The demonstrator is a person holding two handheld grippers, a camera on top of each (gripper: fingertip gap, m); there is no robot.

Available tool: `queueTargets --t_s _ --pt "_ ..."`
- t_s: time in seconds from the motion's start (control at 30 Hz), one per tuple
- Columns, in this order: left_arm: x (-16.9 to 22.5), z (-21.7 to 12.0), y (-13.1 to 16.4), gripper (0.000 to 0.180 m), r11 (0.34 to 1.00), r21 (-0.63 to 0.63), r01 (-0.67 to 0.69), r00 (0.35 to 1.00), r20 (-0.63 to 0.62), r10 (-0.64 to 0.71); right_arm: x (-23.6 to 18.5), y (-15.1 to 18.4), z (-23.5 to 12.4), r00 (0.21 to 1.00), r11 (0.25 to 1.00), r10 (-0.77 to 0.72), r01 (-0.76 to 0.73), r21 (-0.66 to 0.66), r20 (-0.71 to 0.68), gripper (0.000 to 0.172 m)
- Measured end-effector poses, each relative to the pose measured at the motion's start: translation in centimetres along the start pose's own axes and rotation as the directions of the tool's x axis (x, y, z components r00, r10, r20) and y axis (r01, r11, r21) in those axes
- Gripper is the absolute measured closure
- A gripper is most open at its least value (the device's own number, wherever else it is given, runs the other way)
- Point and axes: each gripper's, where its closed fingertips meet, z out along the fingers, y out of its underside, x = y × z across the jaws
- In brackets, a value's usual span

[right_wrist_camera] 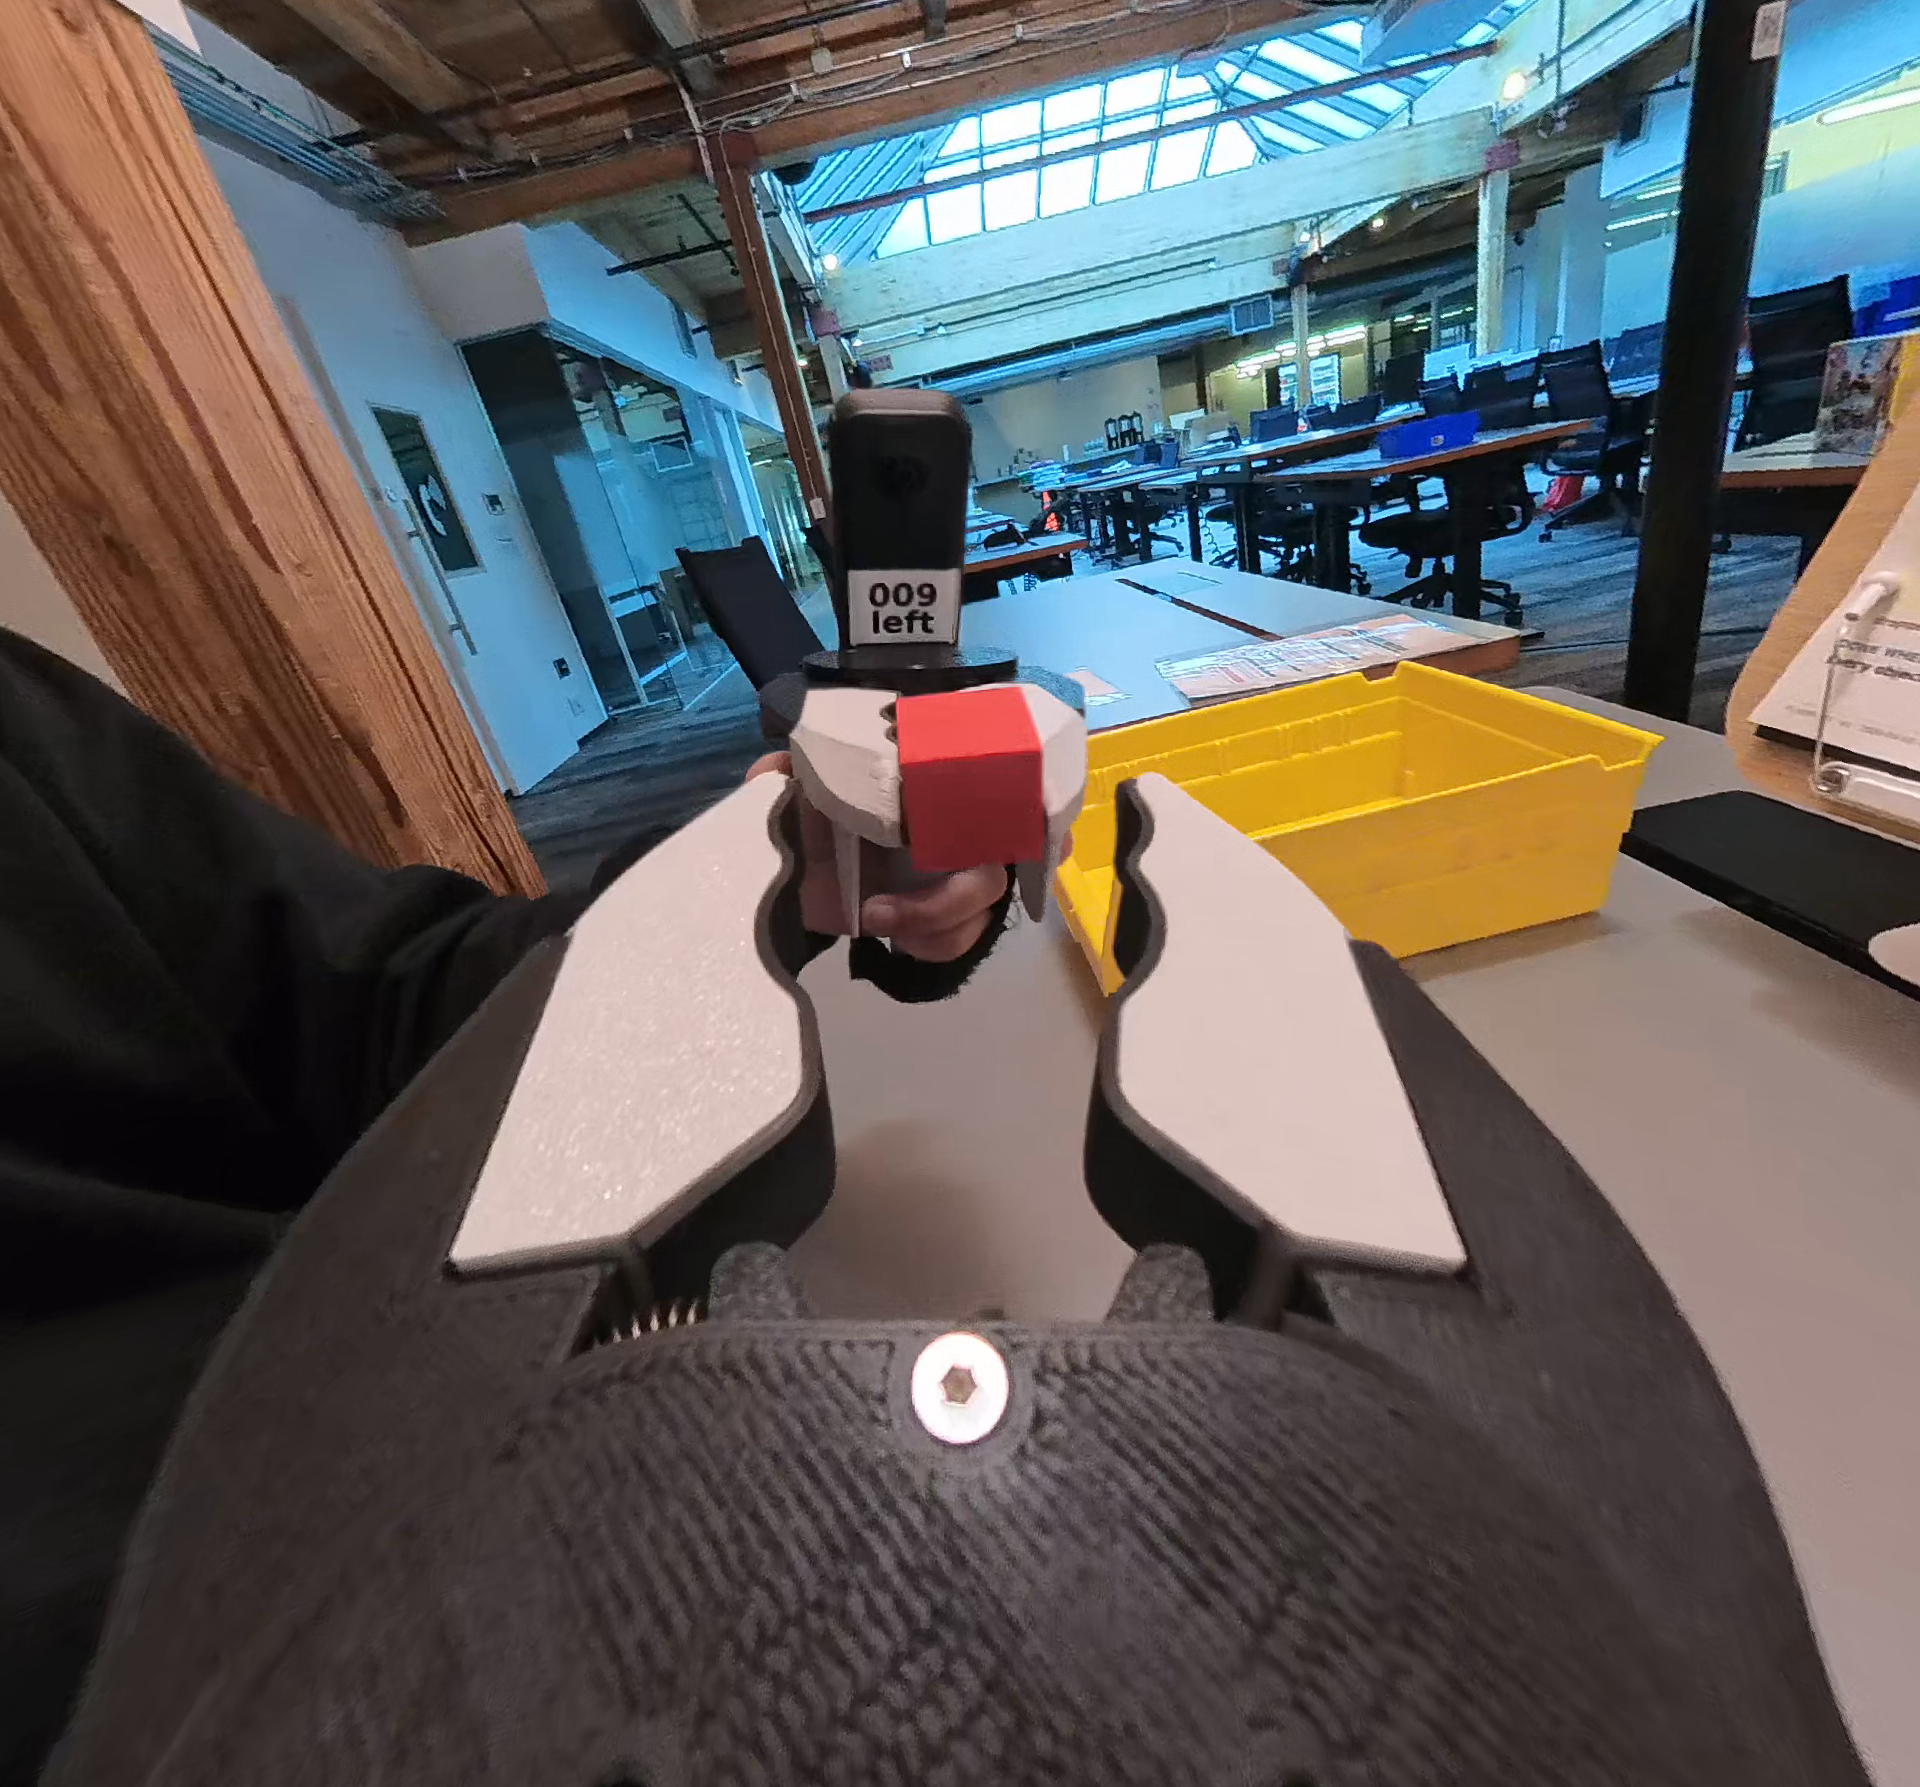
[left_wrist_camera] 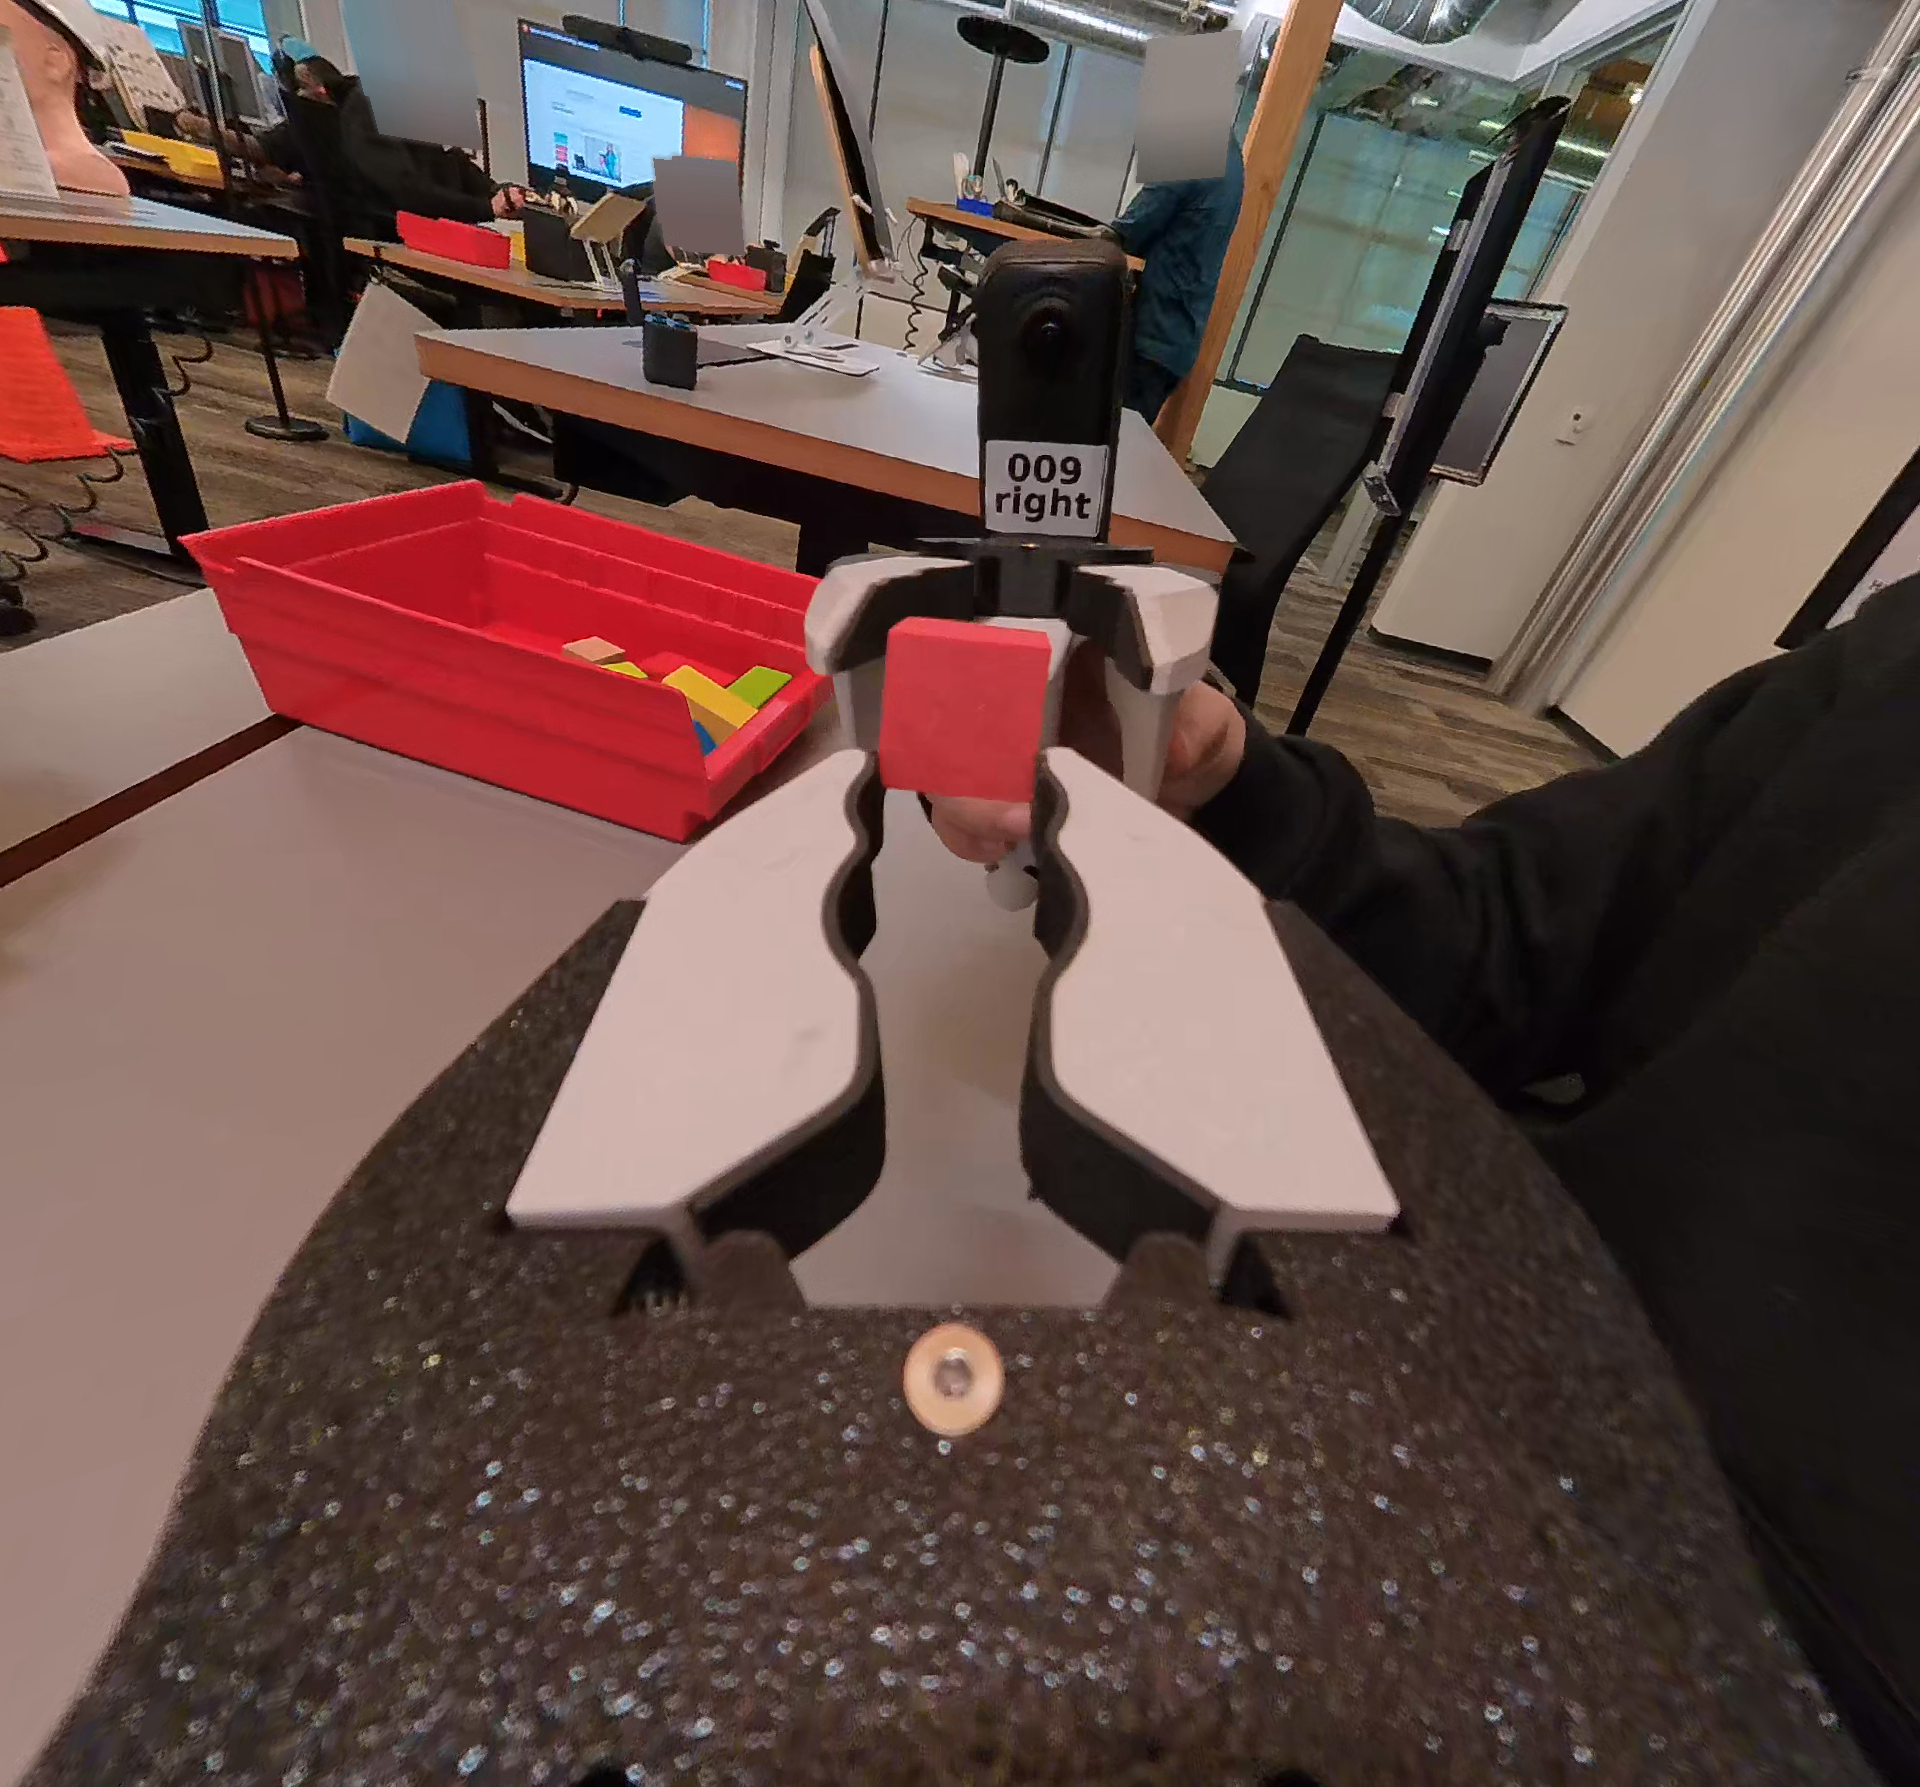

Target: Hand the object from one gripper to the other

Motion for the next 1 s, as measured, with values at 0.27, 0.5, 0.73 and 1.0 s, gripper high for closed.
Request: queueTargets --t_s 0.27,0.5,0.73,1.0 --pt "0.3 1.1 0.4 0.155 0.999 -0.024 -0.033 0.999 -0.007 0.033 0.0 0.4 0.1 0.999 1.0 0.005 -0.005 0.009 0.036 0.143" --pt "-1.4 1.3 0.9 0.14 0.999 0.017 0.031 0.997 0.073 -0.032 1.5 0.2 -0.7 0.998 1.0 -0.017 0.017 -0.012 -0.059 0.144" --pt "-3.0 -1.0 2.7 0.146 1.0 0.016 0.018 0.972 0.232 -0.021 11.1 -2.7 -14.0 0.758 0.998 -0.067 0.04 -0.056 -0.648 0.144" --pt "-2.9 -2.2 5.6 0.152 0.998 -0.063 0.027 0.963 0.268 -0.009 21.9 -1.1 -29.9 0.379 0.954 -0.029 -0.266 -0.139 -0.925 0.144"
